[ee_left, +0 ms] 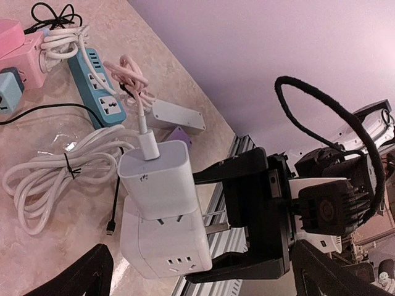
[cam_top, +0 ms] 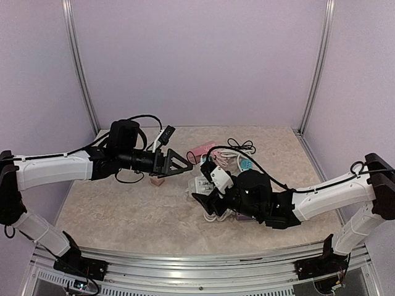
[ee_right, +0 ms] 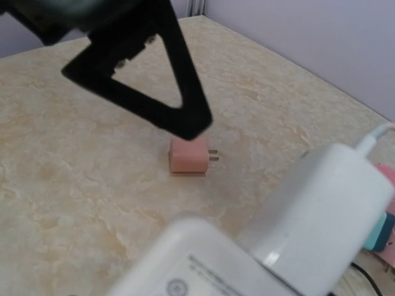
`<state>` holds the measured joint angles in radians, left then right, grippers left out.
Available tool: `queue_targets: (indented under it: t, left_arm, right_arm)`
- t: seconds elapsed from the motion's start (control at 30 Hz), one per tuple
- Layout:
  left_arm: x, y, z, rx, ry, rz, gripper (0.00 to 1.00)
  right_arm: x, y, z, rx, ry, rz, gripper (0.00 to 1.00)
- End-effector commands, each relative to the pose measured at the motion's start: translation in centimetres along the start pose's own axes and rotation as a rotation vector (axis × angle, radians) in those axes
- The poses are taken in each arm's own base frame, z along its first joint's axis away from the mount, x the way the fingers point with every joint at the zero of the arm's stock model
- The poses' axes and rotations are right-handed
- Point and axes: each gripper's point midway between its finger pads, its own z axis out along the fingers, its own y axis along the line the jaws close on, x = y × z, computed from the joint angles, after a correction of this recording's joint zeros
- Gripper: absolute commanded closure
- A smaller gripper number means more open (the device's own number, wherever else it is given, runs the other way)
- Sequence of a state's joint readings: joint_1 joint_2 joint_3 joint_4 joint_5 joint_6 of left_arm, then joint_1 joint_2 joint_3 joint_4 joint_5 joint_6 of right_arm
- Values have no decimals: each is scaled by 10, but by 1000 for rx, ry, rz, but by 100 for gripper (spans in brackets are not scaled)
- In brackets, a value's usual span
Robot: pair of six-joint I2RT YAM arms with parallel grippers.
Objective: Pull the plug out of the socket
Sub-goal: Remove the plug from the socket.
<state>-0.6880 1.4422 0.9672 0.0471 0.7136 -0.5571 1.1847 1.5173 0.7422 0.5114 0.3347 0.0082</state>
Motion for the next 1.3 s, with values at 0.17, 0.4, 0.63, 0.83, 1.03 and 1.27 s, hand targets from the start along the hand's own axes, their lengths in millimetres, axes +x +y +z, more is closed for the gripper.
queue_targets:
  t: [0.17, 0.4, 0.63, 0.83, 1.03, 1.27]
  left_arm:
    - [12, 17, 21, -20, -9, -110, 1]
    - [25, 24, 32, -39, 10, -160, 1]
    - [33, 21, 38, -26, 33, -179, 4]
    - [36, 22, 41, -24, 44, -188, 6]
    - [35, 20, 42, -20, 45, -186, 15]
    - [36, 18, 43, -9, 55, -188, 26]
  right_arm:
    - [-79, -9, -13, 40, -253, 82, 100]
    - [-83, -12, -21, 50, -281, 94, 100]
    - [-84, -13, -23, 51, -285, 96, 100]
    - [-84, -13, -24, 52, -288, 98, 100]
    - [-83, -13, -24, 50, -287, 97, 100]
    - [-81, -11, -22, 47, -281, 94, 100]
